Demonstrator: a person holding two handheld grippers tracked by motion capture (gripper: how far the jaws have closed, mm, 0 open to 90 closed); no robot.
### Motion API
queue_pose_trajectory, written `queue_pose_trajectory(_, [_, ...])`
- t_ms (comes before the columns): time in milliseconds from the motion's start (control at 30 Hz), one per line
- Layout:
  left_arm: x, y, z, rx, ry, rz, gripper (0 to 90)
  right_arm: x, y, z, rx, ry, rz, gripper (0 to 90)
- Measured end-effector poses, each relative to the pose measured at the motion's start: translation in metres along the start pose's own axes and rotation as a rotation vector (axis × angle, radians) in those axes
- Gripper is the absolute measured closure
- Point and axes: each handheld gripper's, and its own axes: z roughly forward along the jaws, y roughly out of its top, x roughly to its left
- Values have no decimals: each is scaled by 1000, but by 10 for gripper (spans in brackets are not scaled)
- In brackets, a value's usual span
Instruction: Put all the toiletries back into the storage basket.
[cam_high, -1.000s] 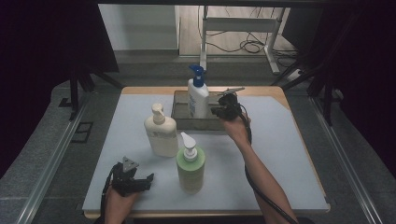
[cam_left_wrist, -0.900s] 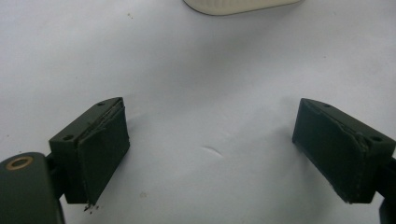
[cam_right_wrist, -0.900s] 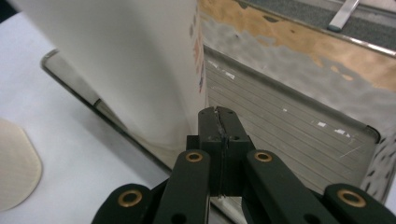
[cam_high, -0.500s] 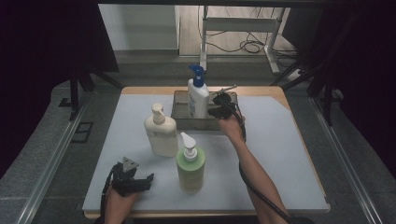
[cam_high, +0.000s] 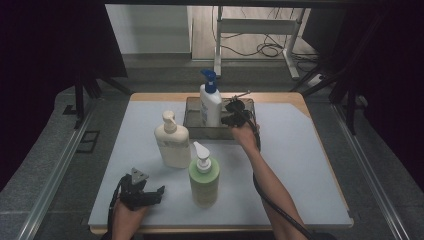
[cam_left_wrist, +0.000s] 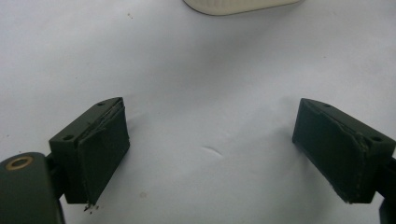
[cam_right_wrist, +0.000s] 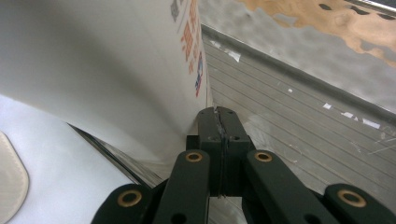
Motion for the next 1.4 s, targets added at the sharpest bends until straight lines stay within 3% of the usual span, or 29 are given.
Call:
queue_pose_trajectory(533, [0,0,0,1,1,2,103,9,2,9,-6,17,12,892])
queue_pose_trajectory(1400, [0,0,0,1,0,0,103,36,11,28,5,51,-23,878])
